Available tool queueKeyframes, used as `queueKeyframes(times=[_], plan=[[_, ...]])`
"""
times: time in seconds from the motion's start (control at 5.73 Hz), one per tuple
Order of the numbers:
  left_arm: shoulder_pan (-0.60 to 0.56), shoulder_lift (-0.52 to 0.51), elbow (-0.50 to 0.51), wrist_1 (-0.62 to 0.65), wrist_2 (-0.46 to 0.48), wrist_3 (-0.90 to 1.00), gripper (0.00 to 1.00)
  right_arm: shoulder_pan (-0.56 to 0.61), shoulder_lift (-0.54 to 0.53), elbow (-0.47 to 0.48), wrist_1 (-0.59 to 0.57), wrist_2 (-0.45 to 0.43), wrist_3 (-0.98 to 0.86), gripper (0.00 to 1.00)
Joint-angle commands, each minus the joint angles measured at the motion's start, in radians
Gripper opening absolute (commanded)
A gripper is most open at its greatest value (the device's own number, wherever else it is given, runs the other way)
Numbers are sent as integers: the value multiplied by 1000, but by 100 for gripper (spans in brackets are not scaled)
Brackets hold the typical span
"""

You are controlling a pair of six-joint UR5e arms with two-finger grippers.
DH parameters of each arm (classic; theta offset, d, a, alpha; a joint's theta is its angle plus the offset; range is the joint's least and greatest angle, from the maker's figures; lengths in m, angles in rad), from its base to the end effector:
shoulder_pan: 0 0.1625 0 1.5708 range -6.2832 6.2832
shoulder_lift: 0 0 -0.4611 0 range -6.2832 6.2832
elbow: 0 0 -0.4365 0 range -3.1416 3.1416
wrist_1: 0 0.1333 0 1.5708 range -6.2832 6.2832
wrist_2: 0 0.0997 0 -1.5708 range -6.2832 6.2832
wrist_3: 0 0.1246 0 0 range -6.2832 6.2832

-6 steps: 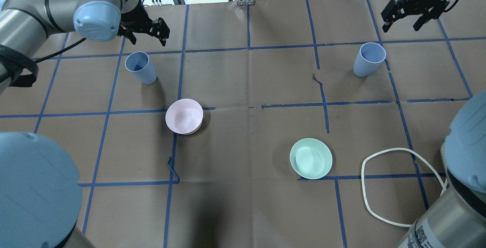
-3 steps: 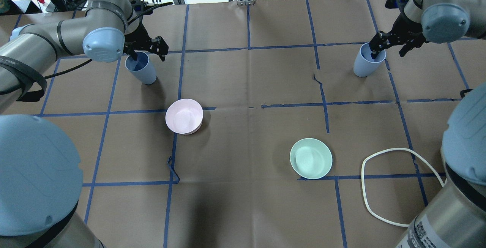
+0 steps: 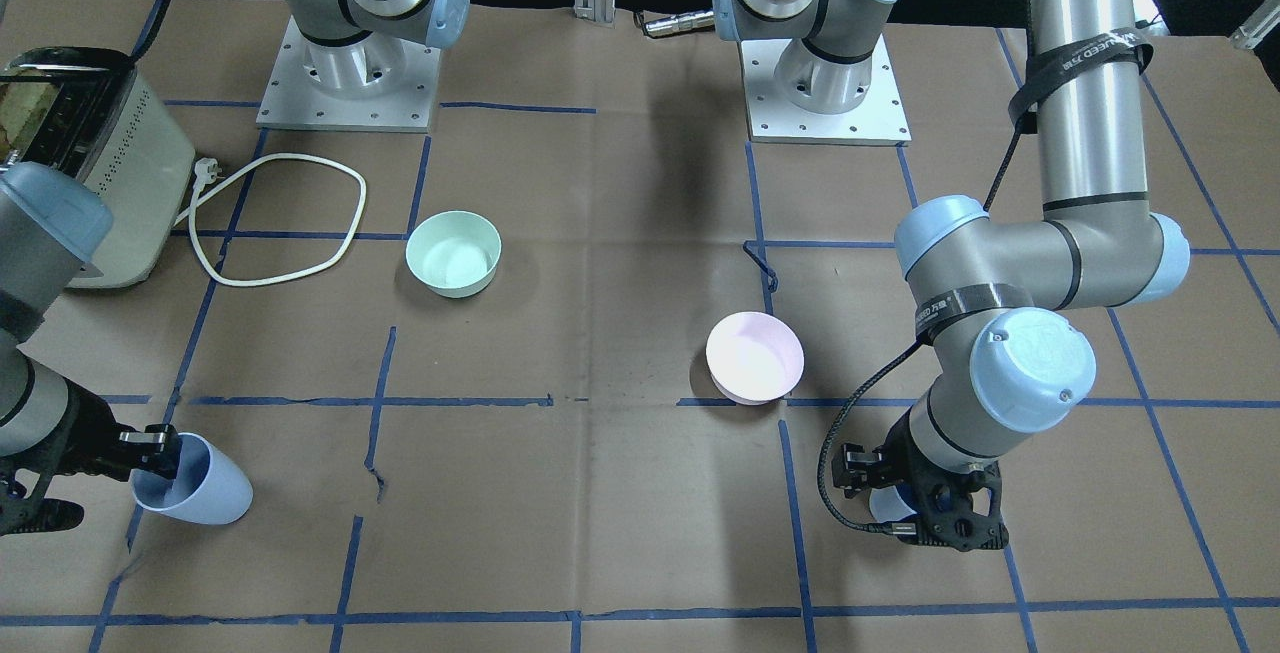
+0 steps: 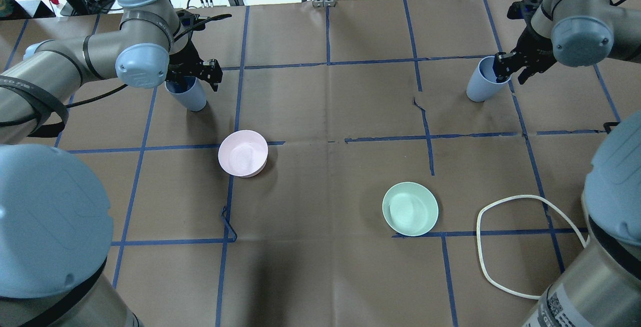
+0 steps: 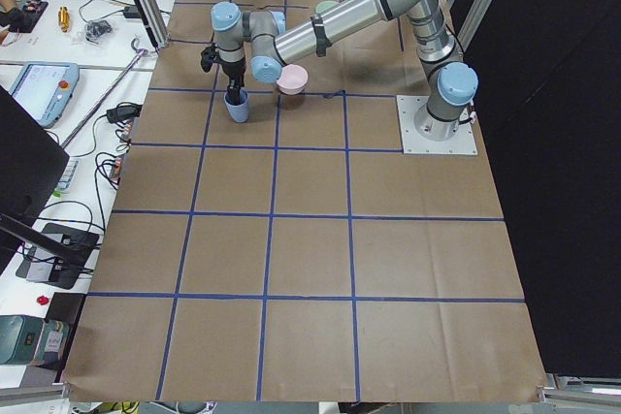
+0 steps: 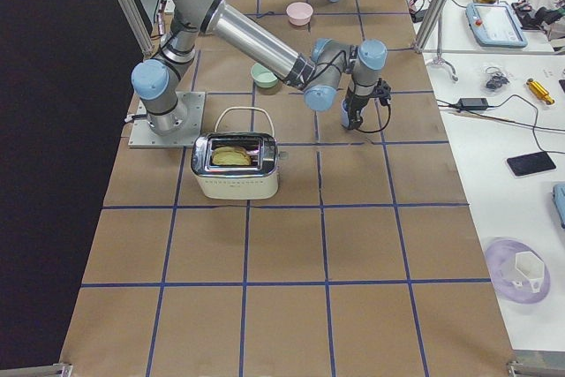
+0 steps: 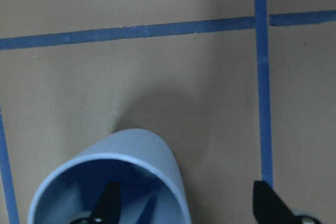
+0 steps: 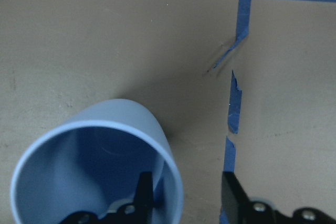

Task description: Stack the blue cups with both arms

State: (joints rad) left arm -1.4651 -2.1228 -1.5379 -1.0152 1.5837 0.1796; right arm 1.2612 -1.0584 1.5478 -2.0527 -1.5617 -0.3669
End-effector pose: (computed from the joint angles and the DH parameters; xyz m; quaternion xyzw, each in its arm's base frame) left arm -0.0545 -0.7348 0.2177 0.0368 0.9991 -0.0171 0.0090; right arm -0.0883 -0.7173 0.2338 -0.0286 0.9996 0.0020 0.0055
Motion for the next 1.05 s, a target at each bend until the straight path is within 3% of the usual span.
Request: queueKeyframes(times=[0.0, 0.17, 0.35, 0.7, 0.87], plan=[[0, 0, 5, 6, -1, 0, 3, 1, -23, -6, 0, 3, 9, 6], [0, 3, 13, 1, -2, -2, 0, 3, -61, -15, 8, 2, 11, 6], [-1, 4, 16, 0, -4, -2, 0, 10, -95, -56, 87, 2, 13, 6], [-106, -6, 100, -5, 1, -151, 1, 33, -251, -194, 465, 6, 123, 7], [-224, -32, 199, -81, 2, -352, 1, 40, -305, -207, 561, 6, 147, 7]])
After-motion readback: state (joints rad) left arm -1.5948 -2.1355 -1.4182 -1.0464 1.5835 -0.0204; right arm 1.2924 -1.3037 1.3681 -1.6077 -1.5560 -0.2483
